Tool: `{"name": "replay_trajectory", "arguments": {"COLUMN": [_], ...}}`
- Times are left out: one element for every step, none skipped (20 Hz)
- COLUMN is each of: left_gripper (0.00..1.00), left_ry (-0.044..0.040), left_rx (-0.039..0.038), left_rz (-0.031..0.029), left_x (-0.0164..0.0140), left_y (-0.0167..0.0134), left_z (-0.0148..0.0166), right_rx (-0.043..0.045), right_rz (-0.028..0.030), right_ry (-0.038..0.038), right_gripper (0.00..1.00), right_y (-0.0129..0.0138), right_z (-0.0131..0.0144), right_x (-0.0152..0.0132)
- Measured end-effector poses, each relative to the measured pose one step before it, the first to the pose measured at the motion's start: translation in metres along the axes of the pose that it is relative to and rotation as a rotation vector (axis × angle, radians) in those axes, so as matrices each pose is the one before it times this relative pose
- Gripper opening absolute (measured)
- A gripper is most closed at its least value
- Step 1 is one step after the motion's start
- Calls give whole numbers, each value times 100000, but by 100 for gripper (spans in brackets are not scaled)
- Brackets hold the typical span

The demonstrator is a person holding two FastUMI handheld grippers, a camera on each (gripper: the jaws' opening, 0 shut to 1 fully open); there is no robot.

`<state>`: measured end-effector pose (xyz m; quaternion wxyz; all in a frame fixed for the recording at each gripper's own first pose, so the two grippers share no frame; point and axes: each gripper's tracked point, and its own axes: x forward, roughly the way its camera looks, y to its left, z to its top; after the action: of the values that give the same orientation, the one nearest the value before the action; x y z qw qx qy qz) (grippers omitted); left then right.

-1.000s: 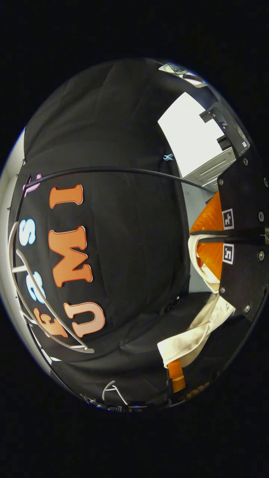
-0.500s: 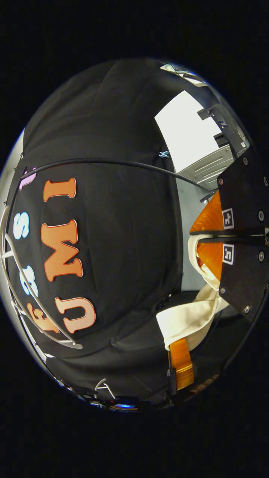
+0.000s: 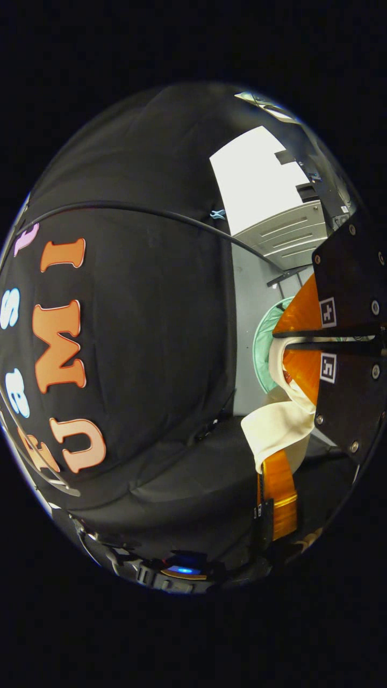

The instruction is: Grasp the clothes on the hanger with both hands and then place them into the laundry hamper below.

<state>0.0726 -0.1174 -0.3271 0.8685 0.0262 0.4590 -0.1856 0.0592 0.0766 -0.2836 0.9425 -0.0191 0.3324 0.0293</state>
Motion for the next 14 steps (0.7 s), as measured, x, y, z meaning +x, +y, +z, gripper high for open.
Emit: {"name": "replay_trajectory", "arguments": {"left_gripper": [7, 7, 7, 7, 7, 7, 7, 7, 7, 8, 8, 11, 14, 10], "left_ry": [3028, 3102, 3006, 3317, 3124, 2545, 2013, 1462, 1650, 1675, 1930, 1228, 1930, 1572], "left_rx": [-1520, -1126, -1023, -903, -980, -736, -162, 466, 381, -507, -1393, -1725, -2048, -1588], "left_rz": [1480, 1593, 1670, 1420, 1791, 1517, 2207, 2512, 1432, 393, -152, 254, -6, -201], "left_x": [202, 410, 592, 491, 420, 447, 592, 608, 332, 199, 110, -7, 261, -68], "left_y": [1150, 908, 827, 582, 465, 528, 509, 788, 410, 190, -9, 68, 77, 113], "left_z": [-920, -792, -873, -734, -910, -700, -681, -613, -516, -647, -433, -228, -525, -210], "right_rx": [-884, -548, -17, 487, 559, 491, 350, 33, 13, 129, 353, 463, 417, -172], "right_rz": [-147, -186, 196, 546, 503, -44, 235, 454, 290, -80, -129, -37, 99, -336], "right_ry": [2655, 2674, 2668, 2748, 2897, 3165, 2997, 2663, 1952, 1037, 788, 247, -604, -428], "right_gripper": [4, 5, 6, 7, 7, 7, 8, 2, 9, 10, 11, 11, 12, 12], "right_y": [83, 128, 228, 171, 86, 129, 332, 116, -22, 3, -178, -173, -41, -194], "right_z": [-639, -860, -748, -781, -909, -880, -776, -544, -585, -267, -257, -46, 126, 345], "right_x": [566, 673, 364, 193, 618, 425, 556, 372, 392, 392, 261, 225, 208, 31]}}
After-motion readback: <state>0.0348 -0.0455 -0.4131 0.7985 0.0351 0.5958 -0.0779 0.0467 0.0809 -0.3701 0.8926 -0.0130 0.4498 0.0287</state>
